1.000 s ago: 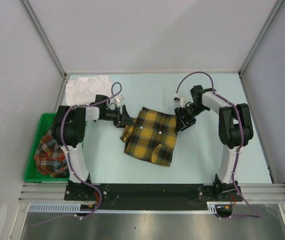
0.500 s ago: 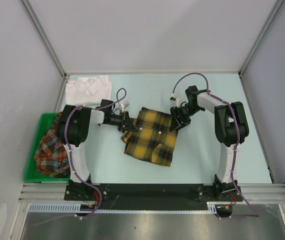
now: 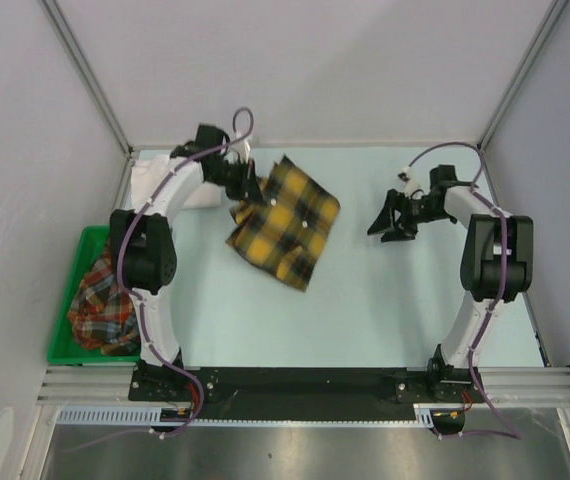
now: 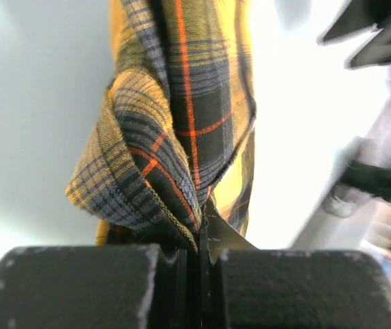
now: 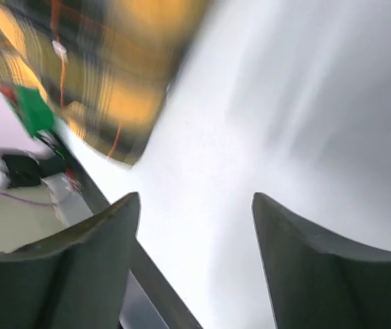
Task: Fold and stack the long sleeve shirts
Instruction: Fold the shirt
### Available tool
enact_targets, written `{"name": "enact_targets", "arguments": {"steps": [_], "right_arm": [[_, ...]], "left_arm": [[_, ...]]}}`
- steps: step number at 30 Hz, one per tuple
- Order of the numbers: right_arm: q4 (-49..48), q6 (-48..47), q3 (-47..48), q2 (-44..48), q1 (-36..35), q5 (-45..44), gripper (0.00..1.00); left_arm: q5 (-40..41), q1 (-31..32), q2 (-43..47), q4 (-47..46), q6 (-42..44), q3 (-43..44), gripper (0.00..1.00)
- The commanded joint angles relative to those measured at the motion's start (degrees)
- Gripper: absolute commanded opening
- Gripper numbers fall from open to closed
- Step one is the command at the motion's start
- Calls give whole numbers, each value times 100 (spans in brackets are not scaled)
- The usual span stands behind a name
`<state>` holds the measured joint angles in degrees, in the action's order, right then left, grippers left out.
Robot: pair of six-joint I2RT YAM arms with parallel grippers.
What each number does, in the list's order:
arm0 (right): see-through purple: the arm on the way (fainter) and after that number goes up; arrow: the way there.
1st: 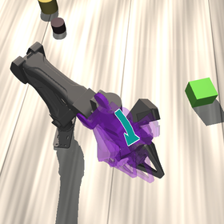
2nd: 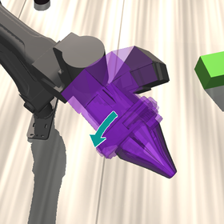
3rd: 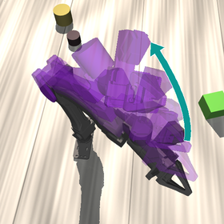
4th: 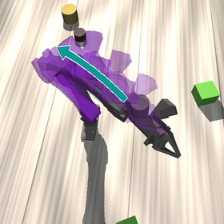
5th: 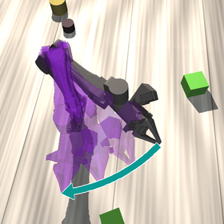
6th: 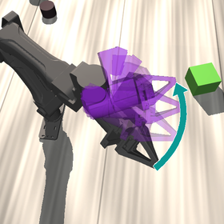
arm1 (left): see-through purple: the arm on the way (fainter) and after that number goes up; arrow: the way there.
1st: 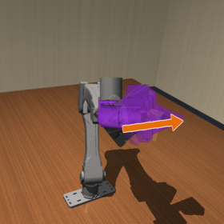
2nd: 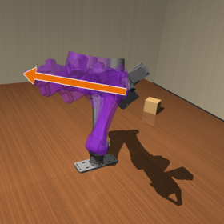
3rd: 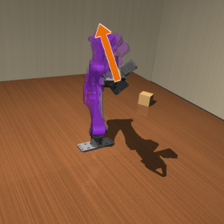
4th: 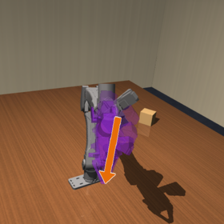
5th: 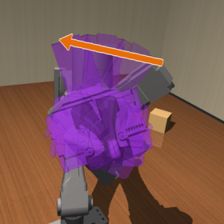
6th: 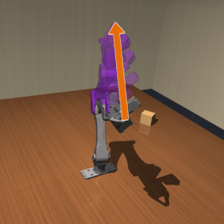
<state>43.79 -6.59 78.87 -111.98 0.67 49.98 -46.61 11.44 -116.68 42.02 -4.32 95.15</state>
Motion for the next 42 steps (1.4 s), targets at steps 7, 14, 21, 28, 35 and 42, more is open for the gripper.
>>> {"name": "enact_targets", "arguments": {"steps": [7, 14, 21, 28, 35, 42], "right_arm": [[-5274, 5453, -2191, 856, 329, 1014, 84], [-6269, 6153, -2455, 326, 425, 1155, 85], [-3725, 4345, -2824, 897, 1119, 1287, 87], [-3165, 4199, -3843, 1846, 1638, 1173, 89], [-4334, 5062, -4073, 1672, 1103, 919, 93], [-5258, 5660, -3774, 995, 259, 180, 83]], "left_arm": [[4017, 1192, 155, 3023, 2548, 3739, 0], [4878, 2598, -748, 2909, 2998, 3712, 0], [3415, 3522, -1857, 2303, 1341, 3738, 15], [1999, 3786, -1595, 1704, 687, 3572, 69], [1093, 2648, -549, 1608, 1134, 3115, 92], [1041, 958, -601, 1669, 1469, 2061, 70]]}}
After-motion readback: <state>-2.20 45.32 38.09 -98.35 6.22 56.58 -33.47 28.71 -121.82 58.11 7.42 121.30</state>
